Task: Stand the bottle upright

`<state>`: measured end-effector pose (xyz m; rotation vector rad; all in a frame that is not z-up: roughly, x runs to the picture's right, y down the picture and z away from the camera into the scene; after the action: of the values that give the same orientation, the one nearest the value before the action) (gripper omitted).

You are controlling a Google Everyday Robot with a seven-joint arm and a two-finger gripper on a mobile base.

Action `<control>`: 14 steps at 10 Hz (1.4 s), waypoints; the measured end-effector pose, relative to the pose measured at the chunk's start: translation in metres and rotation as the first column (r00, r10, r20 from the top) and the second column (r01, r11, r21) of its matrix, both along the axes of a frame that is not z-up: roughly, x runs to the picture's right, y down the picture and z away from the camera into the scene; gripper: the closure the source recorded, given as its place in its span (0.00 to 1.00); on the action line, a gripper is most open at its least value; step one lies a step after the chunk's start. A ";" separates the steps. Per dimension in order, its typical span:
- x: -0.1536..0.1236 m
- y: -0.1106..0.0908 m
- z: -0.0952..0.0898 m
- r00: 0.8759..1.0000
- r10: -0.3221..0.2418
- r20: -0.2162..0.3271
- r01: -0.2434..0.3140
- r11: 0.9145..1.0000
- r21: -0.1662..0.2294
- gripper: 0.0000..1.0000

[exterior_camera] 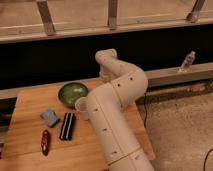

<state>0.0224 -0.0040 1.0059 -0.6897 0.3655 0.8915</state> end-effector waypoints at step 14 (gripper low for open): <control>0.069 0.000 -0.082 0.967 0.154 0.204 -0.209 0.935 0.286 1.00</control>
<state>0.0915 -0.0041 0.9244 -0.5156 -0.0012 1.0274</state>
